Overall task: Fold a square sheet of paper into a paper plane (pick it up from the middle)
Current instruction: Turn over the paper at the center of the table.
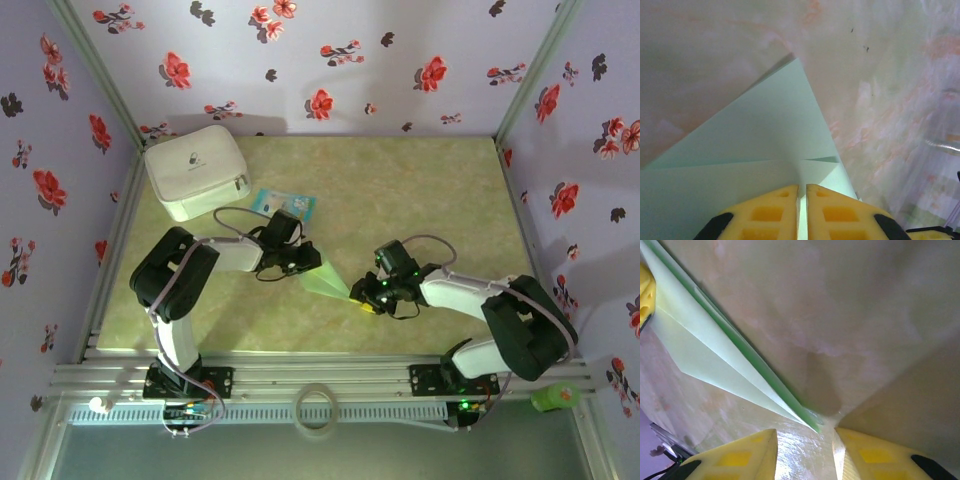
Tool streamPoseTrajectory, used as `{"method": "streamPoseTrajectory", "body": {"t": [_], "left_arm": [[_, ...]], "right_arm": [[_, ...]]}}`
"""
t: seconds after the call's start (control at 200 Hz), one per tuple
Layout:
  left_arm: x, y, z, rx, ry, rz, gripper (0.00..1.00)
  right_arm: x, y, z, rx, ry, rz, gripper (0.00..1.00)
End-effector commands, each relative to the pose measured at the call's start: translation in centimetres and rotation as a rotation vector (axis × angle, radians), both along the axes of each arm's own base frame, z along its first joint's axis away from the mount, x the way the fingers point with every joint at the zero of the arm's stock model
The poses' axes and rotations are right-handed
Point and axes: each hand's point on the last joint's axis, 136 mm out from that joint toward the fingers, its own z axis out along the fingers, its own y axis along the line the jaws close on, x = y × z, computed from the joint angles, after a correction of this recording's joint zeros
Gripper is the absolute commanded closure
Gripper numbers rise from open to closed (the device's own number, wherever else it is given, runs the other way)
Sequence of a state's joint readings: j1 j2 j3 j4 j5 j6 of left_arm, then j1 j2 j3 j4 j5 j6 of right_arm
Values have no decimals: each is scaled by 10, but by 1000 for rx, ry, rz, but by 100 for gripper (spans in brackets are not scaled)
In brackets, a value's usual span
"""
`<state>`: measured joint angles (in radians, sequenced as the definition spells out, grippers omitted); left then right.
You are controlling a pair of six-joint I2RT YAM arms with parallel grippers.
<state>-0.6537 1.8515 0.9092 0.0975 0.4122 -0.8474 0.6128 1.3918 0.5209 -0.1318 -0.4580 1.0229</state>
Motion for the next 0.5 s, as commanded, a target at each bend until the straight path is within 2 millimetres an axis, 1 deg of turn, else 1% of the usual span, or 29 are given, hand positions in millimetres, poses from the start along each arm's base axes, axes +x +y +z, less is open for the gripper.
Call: {"method": "streamPoseTrajectory", "body": {"t": [0.0, 0.135, 0.355, 0.495], "left_arm": [[-10, 17, -24, 57, 73, 29, 87], [-10, 17, -24, 55, 74, 27, 87], [-10, 18, -24, 57, 76, 29, 87], [-10, 19, -24, 58, 78, 29, 87]], "right_arm": [[10, 3, -4, 28, -23, -39, 67], [18, 7, 1, 59, -49, -55, 68], [30, 9, 8, 84, -92, -81, 71], [32, 9, 8, 88, -95, -82, 71]]}}
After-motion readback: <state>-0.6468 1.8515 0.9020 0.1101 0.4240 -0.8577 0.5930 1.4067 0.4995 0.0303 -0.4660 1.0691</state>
